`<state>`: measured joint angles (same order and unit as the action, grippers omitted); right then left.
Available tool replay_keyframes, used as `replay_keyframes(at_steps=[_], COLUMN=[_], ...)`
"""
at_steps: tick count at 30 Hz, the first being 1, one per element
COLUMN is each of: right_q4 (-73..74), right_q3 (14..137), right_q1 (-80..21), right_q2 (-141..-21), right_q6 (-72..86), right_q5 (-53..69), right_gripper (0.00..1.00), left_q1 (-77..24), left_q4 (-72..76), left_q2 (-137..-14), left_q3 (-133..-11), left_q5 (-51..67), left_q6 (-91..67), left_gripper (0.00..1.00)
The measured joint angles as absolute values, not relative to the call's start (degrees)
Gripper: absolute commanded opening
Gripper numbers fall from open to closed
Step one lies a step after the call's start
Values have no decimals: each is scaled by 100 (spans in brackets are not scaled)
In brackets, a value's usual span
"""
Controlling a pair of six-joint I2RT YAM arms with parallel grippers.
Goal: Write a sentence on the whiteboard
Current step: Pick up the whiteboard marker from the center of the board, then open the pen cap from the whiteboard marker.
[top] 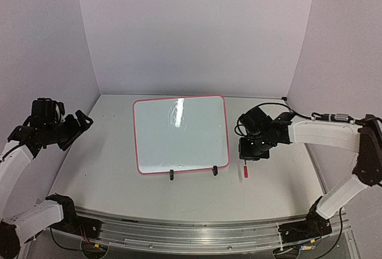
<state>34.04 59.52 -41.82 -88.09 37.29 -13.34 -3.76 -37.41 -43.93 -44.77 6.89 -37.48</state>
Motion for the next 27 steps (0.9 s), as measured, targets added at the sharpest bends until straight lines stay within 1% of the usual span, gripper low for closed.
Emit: replay_keyframes(at_steps=[5,8,10,12,14,17,20,24,27], right_q4=[3127,2686,2265,1788,1364,800,377,-209,-612], right_q3=[5385,5155,5141,5159,5262,5607,5903,5981,5981], right_q1=[-4182,-4211,-4278,-4386,-4531,-4778,-4997,-5240,-5384], right_q2=[-7448,-6860,-6668,-6656,-6797,-7221,-7558,-7695,-7693], right_q6=[3802,3827,3841,3841,3840,3795,3773,3780,3782], right_q5=[-1121,-807,-531,-265,0,290,402,422,393], right_gripper=[0,0,0,0,0,0,0,0,0], left_q1=[-375,-421,-703,-1334,-2211,-3497,-4527,-5293,-5532], left_q4=[-3166,-2327,-1655,-1191,-784,-189,496,1222,1564], left_q2=[-4377,-4387,-4447,-4644,-5001,-5832,-6911,-7897,-8135], left_q3=[-4478,-4372,-4273,-4273,-4341,-4581,-4899,-5163,-5195], left_q5=[1917,2954,3403,3510,3525,3451,3633,4047,4228], left_q6=[-3857,-4177,-4415,-4549,-4595,-4572,-4475,-4336,-4295], left_gripper=[99,99,99,99,98,94,91,87,81])
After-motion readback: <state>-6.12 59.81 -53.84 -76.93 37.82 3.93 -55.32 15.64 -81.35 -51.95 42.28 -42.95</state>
